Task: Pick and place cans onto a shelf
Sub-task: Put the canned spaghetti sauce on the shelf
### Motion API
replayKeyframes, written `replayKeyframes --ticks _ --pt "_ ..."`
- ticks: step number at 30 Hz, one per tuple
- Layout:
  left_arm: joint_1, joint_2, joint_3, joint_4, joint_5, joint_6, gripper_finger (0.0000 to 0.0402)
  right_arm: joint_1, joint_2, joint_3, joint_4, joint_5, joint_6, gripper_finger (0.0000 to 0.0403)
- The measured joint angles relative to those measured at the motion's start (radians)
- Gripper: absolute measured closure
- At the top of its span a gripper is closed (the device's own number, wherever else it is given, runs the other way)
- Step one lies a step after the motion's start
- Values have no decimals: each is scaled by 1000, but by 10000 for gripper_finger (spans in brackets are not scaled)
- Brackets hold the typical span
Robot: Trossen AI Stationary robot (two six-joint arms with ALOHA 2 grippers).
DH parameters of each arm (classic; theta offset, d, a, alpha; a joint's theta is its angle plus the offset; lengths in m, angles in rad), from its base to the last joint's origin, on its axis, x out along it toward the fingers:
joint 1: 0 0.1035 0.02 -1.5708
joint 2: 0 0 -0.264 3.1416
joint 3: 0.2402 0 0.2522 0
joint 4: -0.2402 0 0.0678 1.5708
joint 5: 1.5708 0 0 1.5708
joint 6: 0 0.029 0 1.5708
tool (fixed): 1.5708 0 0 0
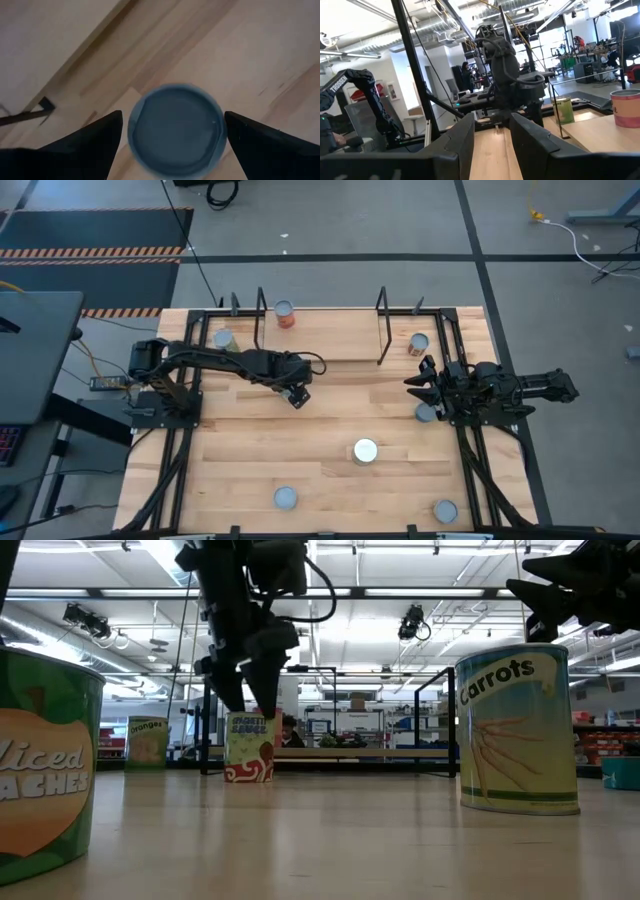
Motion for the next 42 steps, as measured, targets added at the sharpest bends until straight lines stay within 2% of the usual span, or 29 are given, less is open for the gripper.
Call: replayKeyframes --ticks 9,14,17,20,24,27,30,36,39,42 --pt "-10 0 -43 15 -2 -16 53 0 0 0 0 0 0 270" --pt "-8 -1 -96 46 25 -13 94 0 0 0 0 0 0 270" --pt "-5 -3 -64 -11 71 35 119 0 0 0 0 0 0 270" --pt "-3 -10 40 -93 86 140 120 0 0 0 0 0 0 270" --pt "32 -23 223 -280 120 313 120 0 0 0 0 0 0 270" --pt "91 -23 367 -353 64 422 120 0 0 0 0 0 0 270" --pt "154 -25 447 -359 0 591 122 0 0 0 0 0 0 270" --pt "275 -22 422 -417 63 929 122 0 0 0 0 0 0 270" --pt "340 -16 340 -329 133 1058 122 0 0 0 0 0 0 270" --pt "384 -17 267 -231 123 1167 123 0 0 0 0 0 0 270"
